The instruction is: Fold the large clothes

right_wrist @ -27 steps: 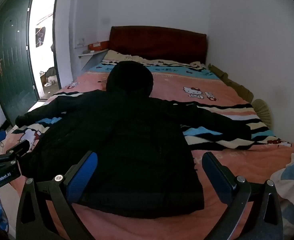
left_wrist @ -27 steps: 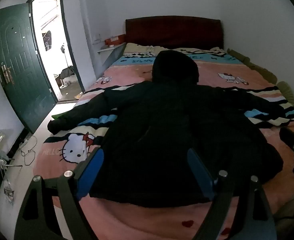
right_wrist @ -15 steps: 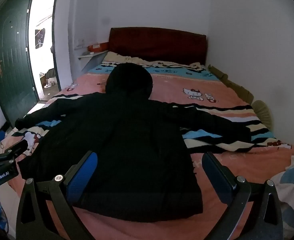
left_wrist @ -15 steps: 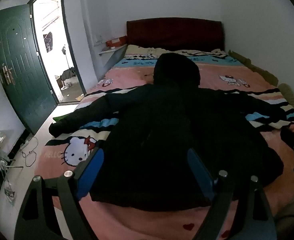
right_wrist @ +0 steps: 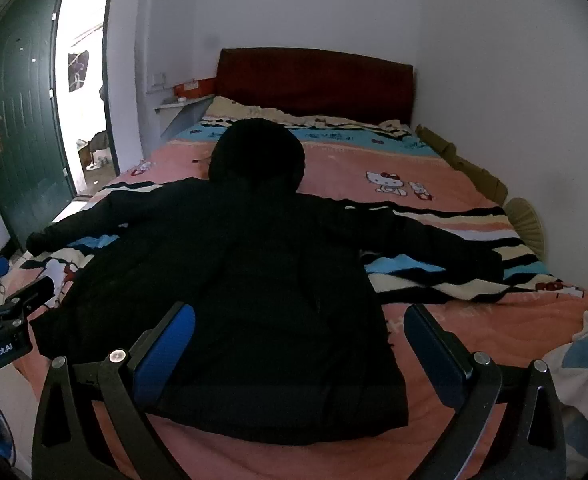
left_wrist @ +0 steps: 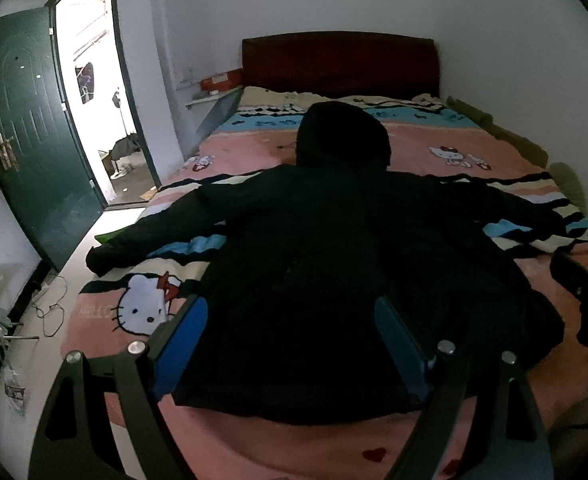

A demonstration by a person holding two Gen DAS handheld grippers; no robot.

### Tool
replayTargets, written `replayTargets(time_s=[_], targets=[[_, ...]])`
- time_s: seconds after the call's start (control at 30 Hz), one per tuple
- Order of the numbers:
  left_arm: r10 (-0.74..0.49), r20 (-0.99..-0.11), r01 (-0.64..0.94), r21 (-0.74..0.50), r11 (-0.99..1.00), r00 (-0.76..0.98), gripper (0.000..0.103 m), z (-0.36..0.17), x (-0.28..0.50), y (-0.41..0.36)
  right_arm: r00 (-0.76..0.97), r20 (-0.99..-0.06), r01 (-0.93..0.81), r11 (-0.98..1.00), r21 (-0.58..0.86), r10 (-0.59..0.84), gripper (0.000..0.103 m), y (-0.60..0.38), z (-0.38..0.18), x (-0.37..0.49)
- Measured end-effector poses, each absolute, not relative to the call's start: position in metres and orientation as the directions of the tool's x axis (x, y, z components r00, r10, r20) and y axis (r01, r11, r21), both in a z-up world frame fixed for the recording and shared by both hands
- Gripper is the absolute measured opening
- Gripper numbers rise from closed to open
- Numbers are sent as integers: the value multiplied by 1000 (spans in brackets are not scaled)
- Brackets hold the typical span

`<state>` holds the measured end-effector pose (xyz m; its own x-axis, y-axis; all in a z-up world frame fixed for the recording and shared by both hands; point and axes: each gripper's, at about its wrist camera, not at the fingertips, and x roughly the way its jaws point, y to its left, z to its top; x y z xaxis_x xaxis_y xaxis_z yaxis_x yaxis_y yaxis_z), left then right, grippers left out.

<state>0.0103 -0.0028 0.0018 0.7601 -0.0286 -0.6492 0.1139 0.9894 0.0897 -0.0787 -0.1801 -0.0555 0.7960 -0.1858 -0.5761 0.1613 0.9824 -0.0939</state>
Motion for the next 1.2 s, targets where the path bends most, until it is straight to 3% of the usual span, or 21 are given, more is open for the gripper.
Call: replayTargets(time_s=[1.2], targets=[[-31, -707, 147, 103, 984, 706, 86, -18, 25, -6, 772, -608, 160, 982, -97, -186, 102, -182, -66, -65]])
